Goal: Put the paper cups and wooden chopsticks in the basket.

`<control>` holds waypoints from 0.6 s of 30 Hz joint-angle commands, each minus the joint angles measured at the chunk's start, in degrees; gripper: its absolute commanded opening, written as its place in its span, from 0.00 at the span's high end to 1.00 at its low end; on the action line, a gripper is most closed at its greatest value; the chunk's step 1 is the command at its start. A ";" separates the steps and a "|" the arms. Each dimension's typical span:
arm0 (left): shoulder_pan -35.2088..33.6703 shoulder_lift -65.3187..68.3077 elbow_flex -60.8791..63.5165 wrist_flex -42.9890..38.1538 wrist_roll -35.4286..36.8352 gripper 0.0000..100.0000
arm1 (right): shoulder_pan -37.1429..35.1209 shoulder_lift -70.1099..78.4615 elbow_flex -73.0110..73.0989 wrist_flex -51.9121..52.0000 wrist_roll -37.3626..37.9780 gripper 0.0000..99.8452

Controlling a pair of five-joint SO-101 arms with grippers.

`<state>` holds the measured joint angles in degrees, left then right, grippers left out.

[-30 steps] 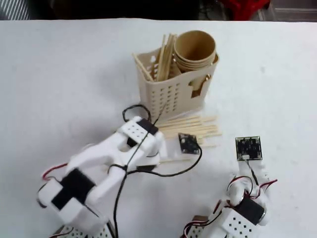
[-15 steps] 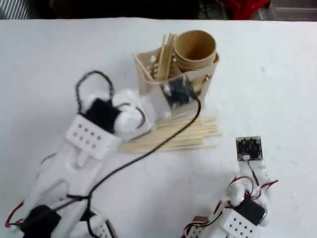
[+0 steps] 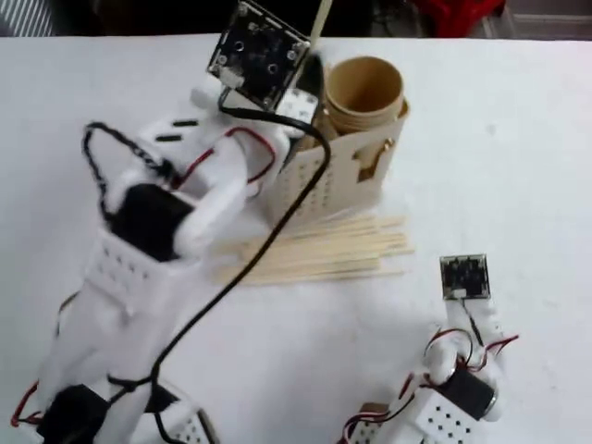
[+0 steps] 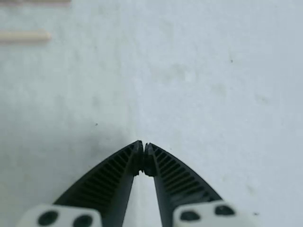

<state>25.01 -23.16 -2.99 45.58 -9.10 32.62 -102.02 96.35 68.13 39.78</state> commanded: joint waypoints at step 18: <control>-6.90 3.30 28.31 -27.43 1.76 0.90 | 0.04 -0.04 0.53 -0.75 0.70 0.98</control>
<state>18.68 -19.74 26.46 17.71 -8.04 32.62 -102.02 96.35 68.13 39.78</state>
